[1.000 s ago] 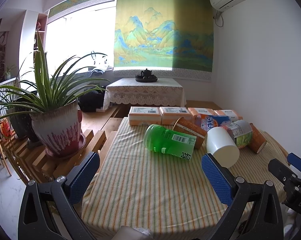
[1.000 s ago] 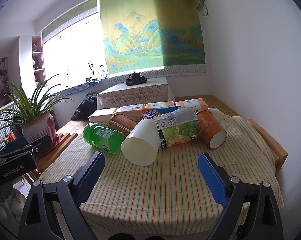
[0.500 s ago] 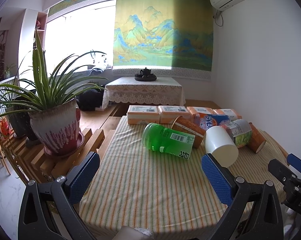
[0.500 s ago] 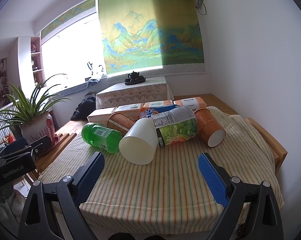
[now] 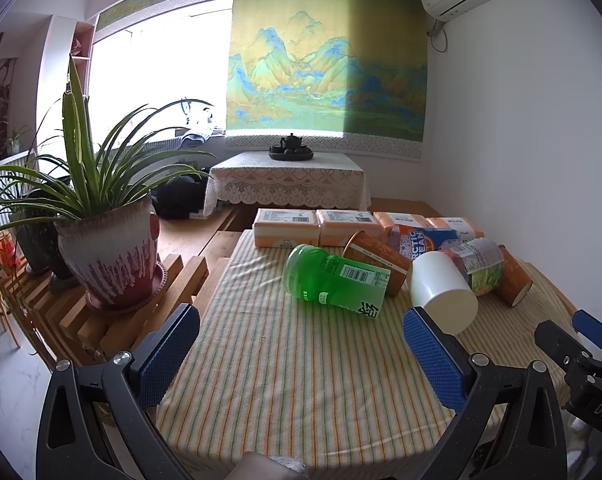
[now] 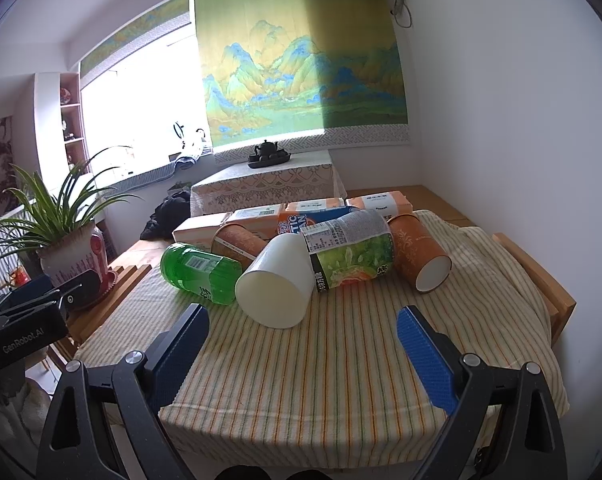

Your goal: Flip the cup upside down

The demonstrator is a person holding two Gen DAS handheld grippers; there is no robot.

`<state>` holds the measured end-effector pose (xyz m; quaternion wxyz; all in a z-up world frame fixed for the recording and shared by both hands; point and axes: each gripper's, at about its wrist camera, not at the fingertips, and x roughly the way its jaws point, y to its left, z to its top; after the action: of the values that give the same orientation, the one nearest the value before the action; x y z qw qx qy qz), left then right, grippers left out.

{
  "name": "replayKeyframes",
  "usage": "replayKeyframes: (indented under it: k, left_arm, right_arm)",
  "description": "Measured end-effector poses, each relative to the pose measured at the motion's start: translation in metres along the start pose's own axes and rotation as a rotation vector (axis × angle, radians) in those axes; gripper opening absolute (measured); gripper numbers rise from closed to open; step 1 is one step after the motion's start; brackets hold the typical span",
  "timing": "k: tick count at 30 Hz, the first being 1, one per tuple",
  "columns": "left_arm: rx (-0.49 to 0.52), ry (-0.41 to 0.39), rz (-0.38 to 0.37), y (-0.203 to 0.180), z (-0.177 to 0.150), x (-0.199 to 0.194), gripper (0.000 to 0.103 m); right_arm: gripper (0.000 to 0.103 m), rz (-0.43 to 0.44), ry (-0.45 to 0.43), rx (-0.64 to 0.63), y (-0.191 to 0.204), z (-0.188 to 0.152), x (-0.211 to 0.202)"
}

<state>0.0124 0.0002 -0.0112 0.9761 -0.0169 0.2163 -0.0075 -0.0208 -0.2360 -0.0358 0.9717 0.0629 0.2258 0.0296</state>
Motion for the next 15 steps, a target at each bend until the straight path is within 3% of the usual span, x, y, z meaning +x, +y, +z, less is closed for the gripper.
replayKeyframes:
  k: [15]
  left_arm:
    - [0.003,0.008,-0.003,-0.0036,-0.0004,0.0076,0.103]
  right_arm:
    - [0.093,-0.007,0.008,0.007,-0.0025,0.0002,0.0043]
